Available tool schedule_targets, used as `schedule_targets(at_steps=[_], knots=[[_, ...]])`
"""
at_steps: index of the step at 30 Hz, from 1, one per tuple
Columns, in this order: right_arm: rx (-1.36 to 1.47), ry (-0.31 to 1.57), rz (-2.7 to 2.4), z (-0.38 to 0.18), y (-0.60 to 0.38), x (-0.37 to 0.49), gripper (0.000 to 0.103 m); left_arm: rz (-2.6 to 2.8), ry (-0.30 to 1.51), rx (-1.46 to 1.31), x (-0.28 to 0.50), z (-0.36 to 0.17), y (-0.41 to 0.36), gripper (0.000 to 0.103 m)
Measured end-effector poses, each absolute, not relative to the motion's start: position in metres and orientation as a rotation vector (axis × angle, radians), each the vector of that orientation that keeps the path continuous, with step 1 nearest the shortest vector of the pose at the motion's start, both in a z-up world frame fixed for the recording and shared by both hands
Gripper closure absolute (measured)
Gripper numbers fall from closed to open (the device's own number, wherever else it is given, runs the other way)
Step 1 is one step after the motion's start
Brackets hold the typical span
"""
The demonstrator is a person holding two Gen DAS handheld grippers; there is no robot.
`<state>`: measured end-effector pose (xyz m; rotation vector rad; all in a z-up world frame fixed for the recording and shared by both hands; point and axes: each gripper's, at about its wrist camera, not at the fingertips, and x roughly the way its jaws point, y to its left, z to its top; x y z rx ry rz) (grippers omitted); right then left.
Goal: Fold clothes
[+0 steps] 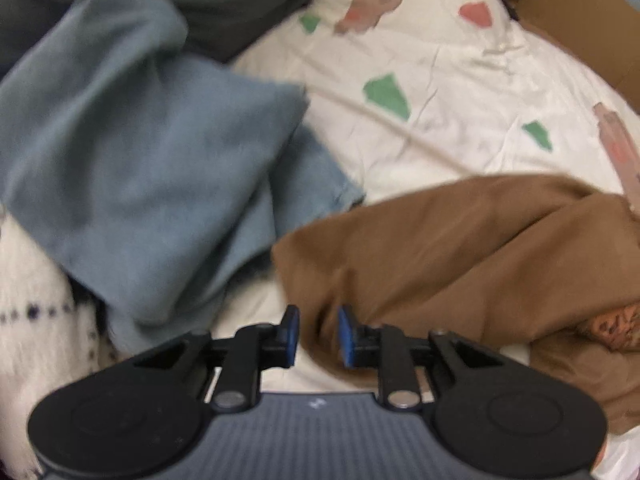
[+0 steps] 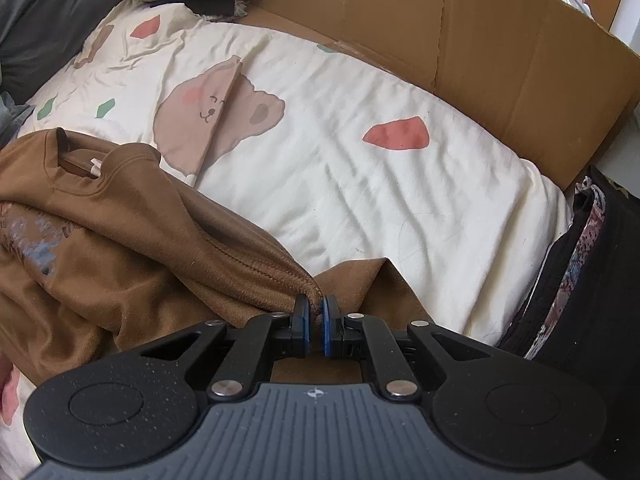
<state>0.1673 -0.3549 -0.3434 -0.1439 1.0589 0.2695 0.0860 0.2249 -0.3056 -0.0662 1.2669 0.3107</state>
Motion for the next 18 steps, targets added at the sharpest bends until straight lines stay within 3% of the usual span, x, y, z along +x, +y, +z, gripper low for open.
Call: schedule_targets(at_steps=[10, 18], knots=[[-0.118, 1.063, 0.275, -0.346, -0.355, 0.166, 0.098, 0.066, 1.226, -0.043, 0.125, -0.308, 0.157, 0.076], [-0.114, 1.068, 0.284, -0.349, -0.354, 0.164, 0.098, -0.039, 1.239, 0.053, 0.133, -0.329, 0.119, 0.059]])
